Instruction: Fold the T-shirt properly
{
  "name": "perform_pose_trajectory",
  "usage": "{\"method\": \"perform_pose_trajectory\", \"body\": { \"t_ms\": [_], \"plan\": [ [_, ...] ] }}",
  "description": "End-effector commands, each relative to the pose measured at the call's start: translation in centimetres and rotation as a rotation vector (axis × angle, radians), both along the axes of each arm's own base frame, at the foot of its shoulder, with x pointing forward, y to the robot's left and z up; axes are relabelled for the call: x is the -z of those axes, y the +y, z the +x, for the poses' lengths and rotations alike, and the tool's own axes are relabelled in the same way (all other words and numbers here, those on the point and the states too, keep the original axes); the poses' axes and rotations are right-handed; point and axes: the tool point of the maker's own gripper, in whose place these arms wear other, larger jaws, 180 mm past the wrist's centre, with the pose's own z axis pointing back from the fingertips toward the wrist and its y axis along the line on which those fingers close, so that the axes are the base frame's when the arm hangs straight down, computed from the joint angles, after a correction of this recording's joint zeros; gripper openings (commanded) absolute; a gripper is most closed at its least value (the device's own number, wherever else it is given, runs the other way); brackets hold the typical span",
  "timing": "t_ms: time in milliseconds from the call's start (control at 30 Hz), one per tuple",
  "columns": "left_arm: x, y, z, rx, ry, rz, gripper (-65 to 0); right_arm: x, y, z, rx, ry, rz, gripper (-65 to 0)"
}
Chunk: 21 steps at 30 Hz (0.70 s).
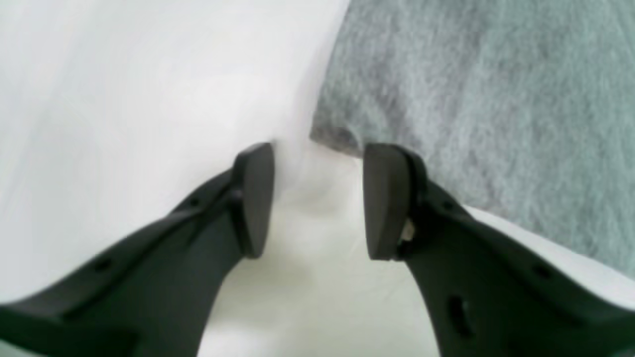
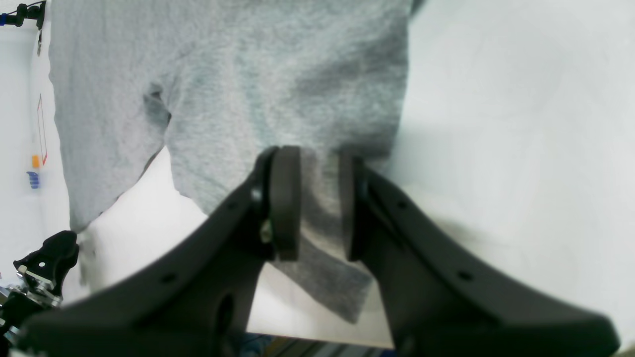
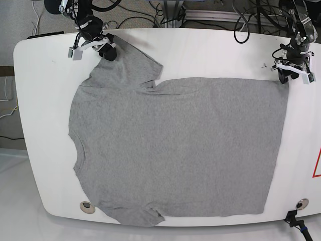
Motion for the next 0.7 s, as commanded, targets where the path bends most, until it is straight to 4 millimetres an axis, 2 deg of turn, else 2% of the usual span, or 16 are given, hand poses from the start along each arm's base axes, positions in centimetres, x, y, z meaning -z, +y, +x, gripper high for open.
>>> {"method": "perform_pose_trajectory", "body": {
  "t_ms": [0,100,200,300,400,533,600,633,667],
  "plan": [
    [-0.8,0.7,0.3,-0.006,-0.015,0.03,-36.3,-0.2,-0.2,-0.4,-0.011,0.007,-0.008,-51.3],
    [-1.0,1.4,0.2,-0.037,-0.025,0.043,-38.8,-0.2,-0.3,-0.4,-0.008,0.007,-0.009,-51.1],
    [-1.2,1.2,0.4,-0.026,-0.047,0.039,-43.1,-0.4,-0.2,-0.3,-0.022,-0.002,-0.01,-50.8],
    [-1.0,-0.9,0.9,0.078,-0.055,-0.016,-51.2,-0.9,0.4,-0.2,-0.075,-0.046,-0.009,-50.4],
    [-1.7,-2.7,1.4,0.181,-0.093,-0.066,-58.2,-1.6,1.2,-0.2,-0.15,-0.099,-0.013,-51.6],
    [-1.8,-3.5,1.5,0.221,-0.097,-0.074,-64.8,-2.1,1.9,-0.5,-0.213,-0.136,-0.011,-60.5],
    [-1.7,-3.7,1.5,0.231,-0.083,-0.079,-65.0,-2.1,2.1,-0.8,-0.234,-0.135,-0.014,-65.0],
    [-1.7,-3.6,1.3,0.232,-0.071,-0.081,-65.0,-2.4,2.0,-1.0,-0.24,-0.143,-0.017,-65.0],
    [0.6,-3.9,-0.9,0.206,0.009,-0.095,-64.0,-1.4,0.0,-0.4,-0.23,-0.098,-0.086,-60.5]
  ]
}}
